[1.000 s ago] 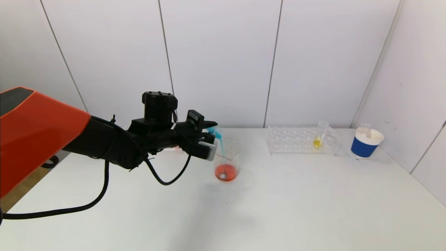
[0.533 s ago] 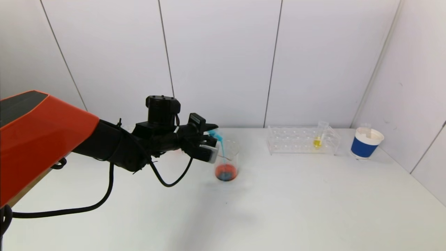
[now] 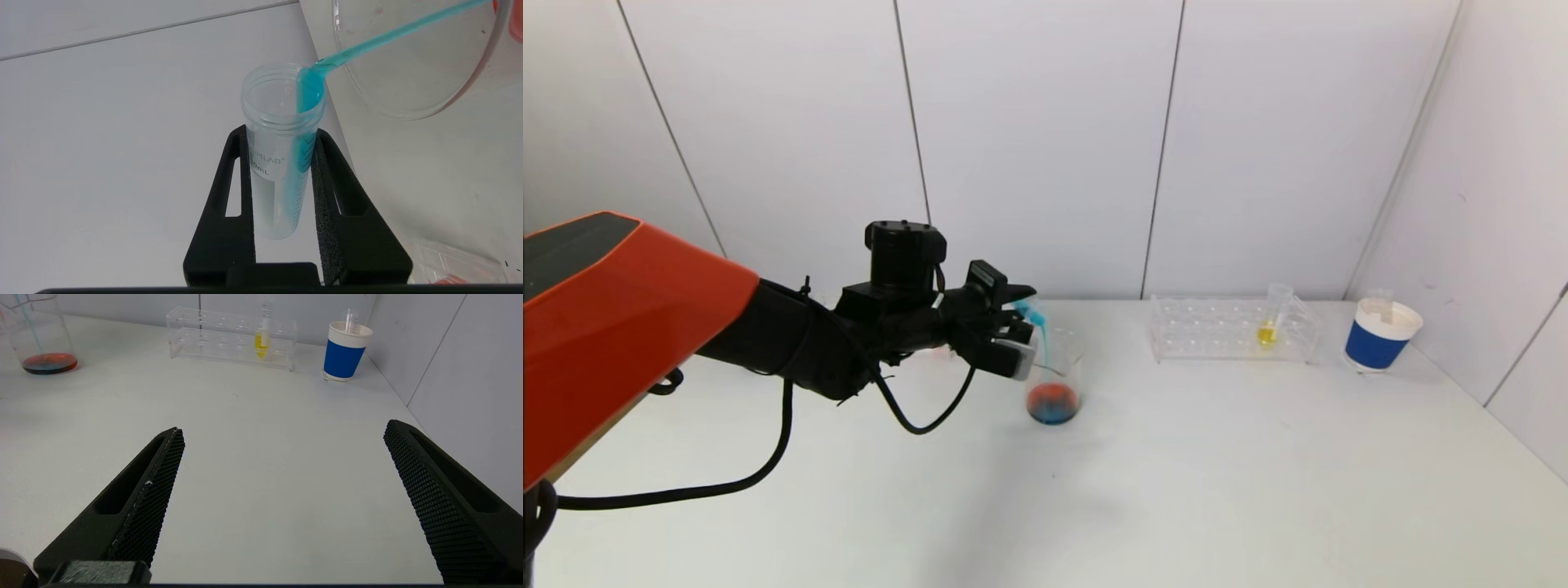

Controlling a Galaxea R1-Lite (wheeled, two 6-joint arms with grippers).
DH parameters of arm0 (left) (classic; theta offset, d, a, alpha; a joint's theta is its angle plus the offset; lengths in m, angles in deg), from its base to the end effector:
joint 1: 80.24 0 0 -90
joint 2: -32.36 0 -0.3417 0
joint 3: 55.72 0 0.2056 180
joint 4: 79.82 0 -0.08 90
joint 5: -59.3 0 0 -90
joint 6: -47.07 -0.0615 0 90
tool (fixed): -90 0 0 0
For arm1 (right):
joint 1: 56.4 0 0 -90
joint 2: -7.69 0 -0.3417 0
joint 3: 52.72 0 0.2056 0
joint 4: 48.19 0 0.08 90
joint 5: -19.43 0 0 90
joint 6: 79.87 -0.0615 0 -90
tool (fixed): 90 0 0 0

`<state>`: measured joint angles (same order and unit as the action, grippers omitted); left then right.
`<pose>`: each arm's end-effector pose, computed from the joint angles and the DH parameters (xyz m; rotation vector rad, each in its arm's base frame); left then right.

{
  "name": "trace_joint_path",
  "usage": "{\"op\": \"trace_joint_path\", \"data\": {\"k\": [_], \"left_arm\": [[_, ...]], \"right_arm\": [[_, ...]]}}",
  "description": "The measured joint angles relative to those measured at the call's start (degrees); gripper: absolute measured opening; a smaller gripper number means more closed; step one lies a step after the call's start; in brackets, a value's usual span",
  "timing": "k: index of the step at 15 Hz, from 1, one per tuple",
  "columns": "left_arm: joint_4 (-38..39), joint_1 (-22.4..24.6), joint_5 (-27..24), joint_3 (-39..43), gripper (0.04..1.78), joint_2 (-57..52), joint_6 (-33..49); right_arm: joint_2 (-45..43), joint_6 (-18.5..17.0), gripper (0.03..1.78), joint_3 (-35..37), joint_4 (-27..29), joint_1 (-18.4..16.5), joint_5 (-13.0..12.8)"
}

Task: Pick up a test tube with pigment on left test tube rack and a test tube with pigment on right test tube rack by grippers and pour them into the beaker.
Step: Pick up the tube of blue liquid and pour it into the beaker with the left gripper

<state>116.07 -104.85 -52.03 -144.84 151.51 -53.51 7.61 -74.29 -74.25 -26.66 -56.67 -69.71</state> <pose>0.4249 -0.2192 0.1620 1.6475 -0.5124 -0.7993 -0.0091 0.0010 0.0754 -0.0974 -0.0019 0.0102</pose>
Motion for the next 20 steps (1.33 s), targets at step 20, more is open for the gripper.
{"op": "trace_joint_path", "data": {"k": [20], "left_arm": [[0.04, -0.3, -0.9, 0.55, 0.44, -0.96, -3.06]], "right_arm": [[0.0, -0.02, 1.77, 0.0, 0.0, 0.0, 0.0]]}}
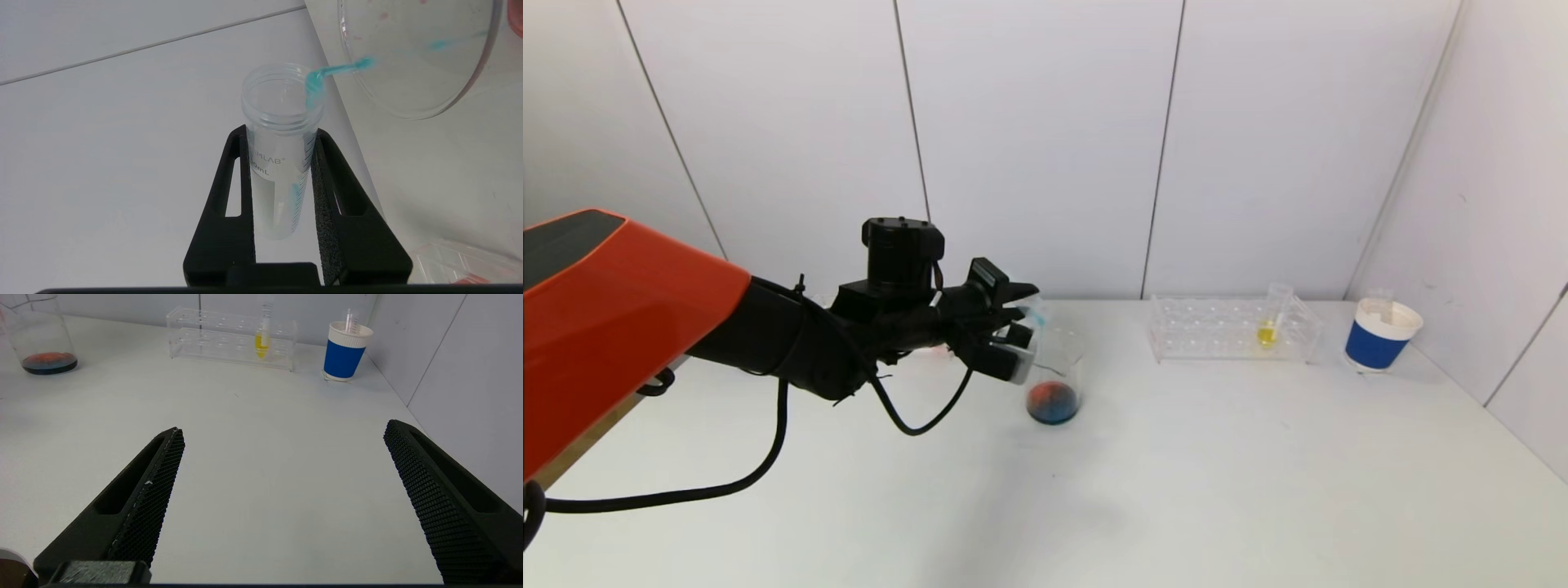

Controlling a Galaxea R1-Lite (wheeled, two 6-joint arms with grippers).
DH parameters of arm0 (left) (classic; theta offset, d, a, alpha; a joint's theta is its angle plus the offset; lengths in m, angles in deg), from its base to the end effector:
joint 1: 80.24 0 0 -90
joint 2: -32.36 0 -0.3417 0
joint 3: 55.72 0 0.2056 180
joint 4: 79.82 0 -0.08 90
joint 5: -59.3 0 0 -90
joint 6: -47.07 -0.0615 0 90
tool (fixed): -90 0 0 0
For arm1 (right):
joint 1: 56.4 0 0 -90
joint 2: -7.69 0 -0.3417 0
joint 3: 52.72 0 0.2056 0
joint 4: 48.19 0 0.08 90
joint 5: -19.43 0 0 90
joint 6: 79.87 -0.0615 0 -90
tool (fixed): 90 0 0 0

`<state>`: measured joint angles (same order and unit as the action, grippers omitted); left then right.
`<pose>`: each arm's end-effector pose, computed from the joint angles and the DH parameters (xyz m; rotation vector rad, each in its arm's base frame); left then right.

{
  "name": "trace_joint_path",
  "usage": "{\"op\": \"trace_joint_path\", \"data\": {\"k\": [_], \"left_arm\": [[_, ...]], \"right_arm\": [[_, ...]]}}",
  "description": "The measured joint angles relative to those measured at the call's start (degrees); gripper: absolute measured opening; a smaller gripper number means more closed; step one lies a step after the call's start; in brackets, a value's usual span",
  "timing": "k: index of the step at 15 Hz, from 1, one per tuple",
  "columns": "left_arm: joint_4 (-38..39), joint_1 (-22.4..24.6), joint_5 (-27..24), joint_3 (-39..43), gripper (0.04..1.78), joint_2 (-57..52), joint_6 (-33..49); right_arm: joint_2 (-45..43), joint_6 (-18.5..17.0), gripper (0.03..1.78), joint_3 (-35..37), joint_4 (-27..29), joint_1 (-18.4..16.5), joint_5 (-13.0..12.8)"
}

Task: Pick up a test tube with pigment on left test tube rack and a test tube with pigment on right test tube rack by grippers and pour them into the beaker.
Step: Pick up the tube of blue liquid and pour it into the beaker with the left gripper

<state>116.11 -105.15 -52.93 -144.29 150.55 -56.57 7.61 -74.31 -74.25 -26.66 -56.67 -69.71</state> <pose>0.4194 -0.2204 0.1671 1.6900 -0.5619 -0.7991 -0.0091 0.0010 0.0754 -0.0971 -0.0019 0.0102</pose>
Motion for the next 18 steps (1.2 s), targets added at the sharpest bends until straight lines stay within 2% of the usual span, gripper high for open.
{"op": "trace_joint_path", "data": {"k": [18], "left_arm": [[0.73, -0.4, 1.02, 0.63, 0.44, -1.4, -1.89]], "right_arm": [[0.0, 0.0, 1.77, 0.0, 0.0, 0.0, 0.0]]}}
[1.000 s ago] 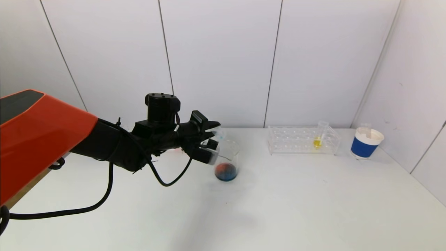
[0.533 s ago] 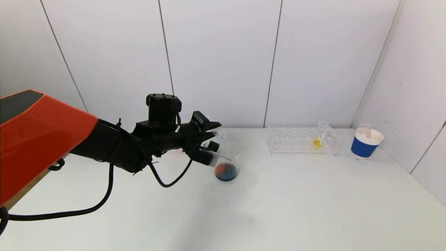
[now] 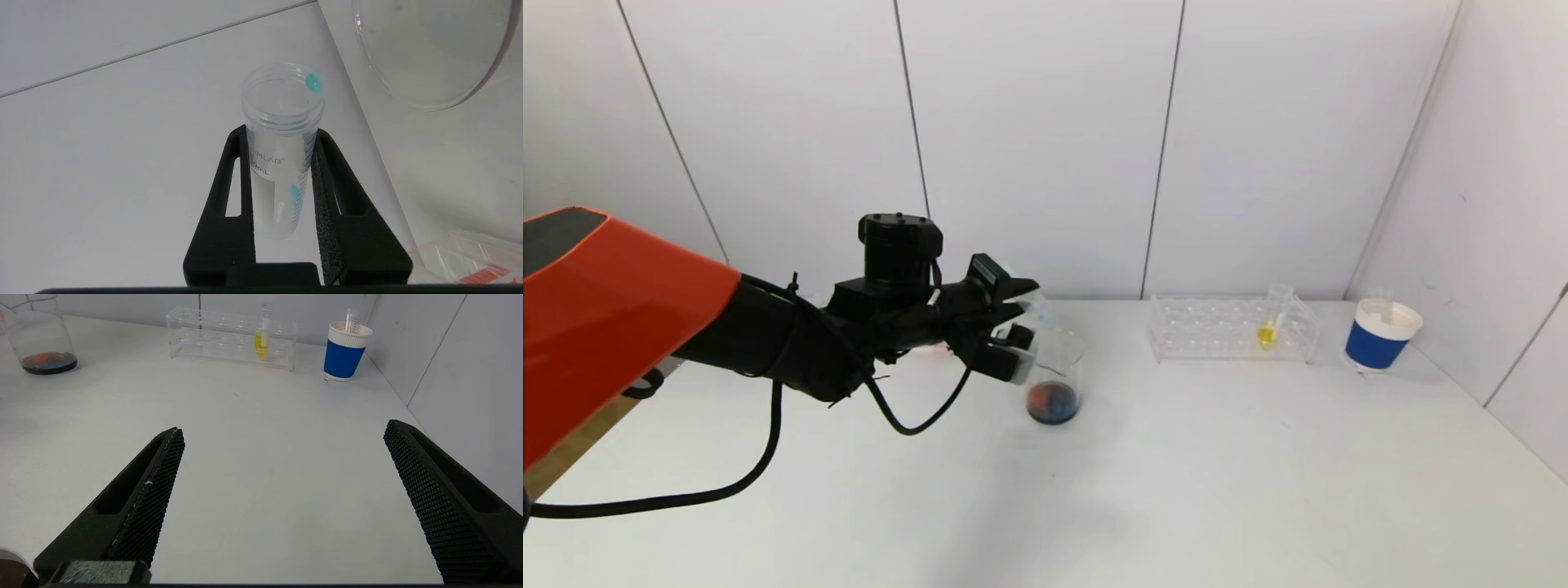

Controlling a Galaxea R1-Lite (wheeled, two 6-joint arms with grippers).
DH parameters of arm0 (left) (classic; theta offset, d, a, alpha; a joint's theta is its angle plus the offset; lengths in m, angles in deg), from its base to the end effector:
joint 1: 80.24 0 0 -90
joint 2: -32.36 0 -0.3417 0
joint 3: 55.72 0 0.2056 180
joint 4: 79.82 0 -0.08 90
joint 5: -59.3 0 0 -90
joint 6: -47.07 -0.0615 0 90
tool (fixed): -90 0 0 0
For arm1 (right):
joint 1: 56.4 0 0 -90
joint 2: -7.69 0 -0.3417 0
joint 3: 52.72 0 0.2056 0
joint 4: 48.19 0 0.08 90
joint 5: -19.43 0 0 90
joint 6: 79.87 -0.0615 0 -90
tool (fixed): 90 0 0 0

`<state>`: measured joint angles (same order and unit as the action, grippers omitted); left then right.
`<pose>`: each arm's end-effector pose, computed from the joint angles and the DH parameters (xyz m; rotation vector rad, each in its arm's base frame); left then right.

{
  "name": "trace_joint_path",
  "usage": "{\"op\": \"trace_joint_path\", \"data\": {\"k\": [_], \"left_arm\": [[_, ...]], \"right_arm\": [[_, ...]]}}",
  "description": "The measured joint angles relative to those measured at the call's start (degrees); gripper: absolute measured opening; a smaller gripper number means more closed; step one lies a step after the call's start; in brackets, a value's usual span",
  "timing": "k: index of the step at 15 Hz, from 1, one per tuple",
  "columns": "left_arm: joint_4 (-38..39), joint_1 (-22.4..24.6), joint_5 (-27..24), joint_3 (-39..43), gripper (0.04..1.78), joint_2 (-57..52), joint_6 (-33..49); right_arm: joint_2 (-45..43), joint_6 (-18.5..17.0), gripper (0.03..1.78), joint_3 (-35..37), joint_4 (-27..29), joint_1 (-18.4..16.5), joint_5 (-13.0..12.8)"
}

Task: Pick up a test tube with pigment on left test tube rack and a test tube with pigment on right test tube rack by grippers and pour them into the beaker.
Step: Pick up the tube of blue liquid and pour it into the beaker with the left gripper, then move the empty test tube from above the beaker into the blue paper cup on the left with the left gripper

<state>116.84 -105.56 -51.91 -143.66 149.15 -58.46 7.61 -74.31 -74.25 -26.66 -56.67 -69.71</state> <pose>0.4138 -0.2204 0.1768 1.7272 -0.5883 -0.7626 -0.0091 0.0010 0.0754 -0.0971 -0.0019 0.0102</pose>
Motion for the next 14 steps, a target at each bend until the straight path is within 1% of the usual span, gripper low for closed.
{"op": "trace_joint_path", "data": {"k": [2, 4, 6, 10, 12, 14], "left_arm": [[0.04, 0.24, -0.26, -0.16, 0.44, -0.22, 1.34], [0.39, 0.13, -0.74, -0.29, 0.44, -0.24, 5.58], [2.24, -0.2, -0.95, -0.44, 0.44, -0.24, 12.13], [11.23, -2.12, -0.32, -0.22, 0.44, 0.57, 27.72], [12.15, -2.38, 0.73, -0.24, 0.44, 0.77, 33.99], [13.68, -2.73, 3.17, -0.51, 0.44, 0.74, 41.4]], "right_arm": [[0.0, 0.02, 1.77, 0.0, 0.0, 0.0, 0.0], [0.0, 0.02, 1.77, 0.0, 0.0, 0.0, 0.0], [0.0, 0.02, 1.77, 0.0, 0.0, 0.0, 0.0], [0.0, 0.0, 1.77, 0.0, 0.0, 0.0, 0.0], [0.0, 0.02, 1.77, 0.0, 0.0, 0.0, 0.0], [0.0, 0.0, 1.77, 0.0, 0.0, 0.0, 0.0]]}}
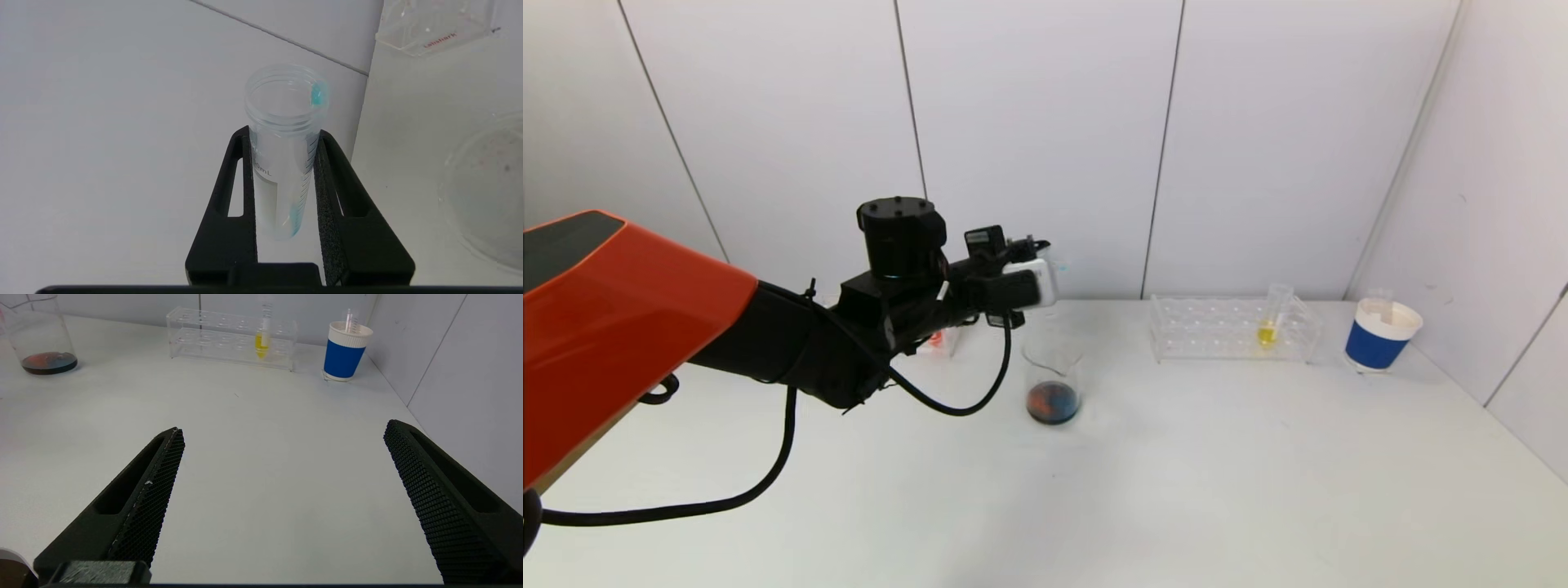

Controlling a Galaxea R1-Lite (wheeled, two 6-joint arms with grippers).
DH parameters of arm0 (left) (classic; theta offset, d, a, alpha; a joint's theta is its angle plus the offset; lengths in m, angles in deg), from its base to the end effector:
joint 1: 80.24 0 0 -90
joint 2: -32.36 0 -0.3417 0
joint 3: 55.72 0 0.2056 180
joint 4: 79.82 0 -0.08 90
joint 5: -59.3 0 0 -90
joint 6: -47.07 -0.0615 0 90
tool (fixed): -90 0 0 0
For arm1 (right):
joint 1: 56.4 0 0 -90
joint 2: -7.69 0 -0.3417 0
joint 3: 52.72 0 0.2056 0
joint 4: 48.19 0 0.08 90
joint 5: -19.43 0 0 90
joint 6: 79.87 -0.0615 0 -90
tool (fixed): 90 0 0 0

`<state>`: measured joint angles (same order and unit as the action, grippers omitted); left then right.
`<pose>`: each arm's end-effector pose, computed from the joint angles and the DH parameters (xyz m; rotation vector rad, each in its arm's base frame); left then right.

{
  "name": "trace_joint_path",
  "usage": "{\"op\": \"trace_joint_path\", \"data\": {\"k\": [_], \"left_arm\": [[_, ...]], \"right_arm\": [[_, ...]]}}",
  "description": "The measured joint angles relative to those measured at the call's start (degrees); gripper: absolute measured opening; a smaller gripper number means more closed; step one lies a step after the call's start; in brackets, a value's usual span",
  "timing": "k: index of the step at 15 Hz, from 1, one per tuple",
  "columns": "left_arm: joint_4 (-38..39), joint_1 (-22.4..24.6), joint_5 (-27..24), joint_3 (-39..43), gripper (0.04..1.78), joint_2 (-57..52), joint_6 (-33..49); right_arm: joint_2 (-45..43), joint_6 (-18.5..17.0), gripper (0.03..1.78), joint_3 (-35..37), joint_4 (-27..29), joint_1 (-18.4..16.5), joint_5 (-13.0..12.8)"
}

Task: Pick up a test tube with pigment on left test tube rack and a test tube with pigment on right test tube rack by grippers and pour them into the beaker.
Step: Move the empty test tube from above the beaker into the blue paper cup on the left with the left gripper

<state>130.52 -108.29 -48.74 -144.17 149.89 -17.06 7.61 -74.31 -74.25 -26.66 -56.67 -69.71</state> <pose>0.4112 -0.2407 0.2061 1.0537 -0.4691 -0.7042 -0.0091 0.0010 0.0754 -0.0971 -0.0019 0.0102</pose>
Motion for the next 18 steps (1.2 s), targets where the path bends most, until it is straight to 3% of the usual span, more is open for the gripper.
{"op": "trace_joint_path", "data": {"k": [14, 18], "left_arm": [[0.85, -1.99, 19.19, -0.15, 0.44, -3.25, 39.33], [1.24, -1.79, 24.49, 1.07, 0.44, -4.08, 43.87]], "right_arm": [[0.0, 0.02, 1.77, 0.0, 0.0, 0.0, -0.01], [0.0, 0.02, 1.77, 0.0, -0.02, 0.0, 0.0]]}}
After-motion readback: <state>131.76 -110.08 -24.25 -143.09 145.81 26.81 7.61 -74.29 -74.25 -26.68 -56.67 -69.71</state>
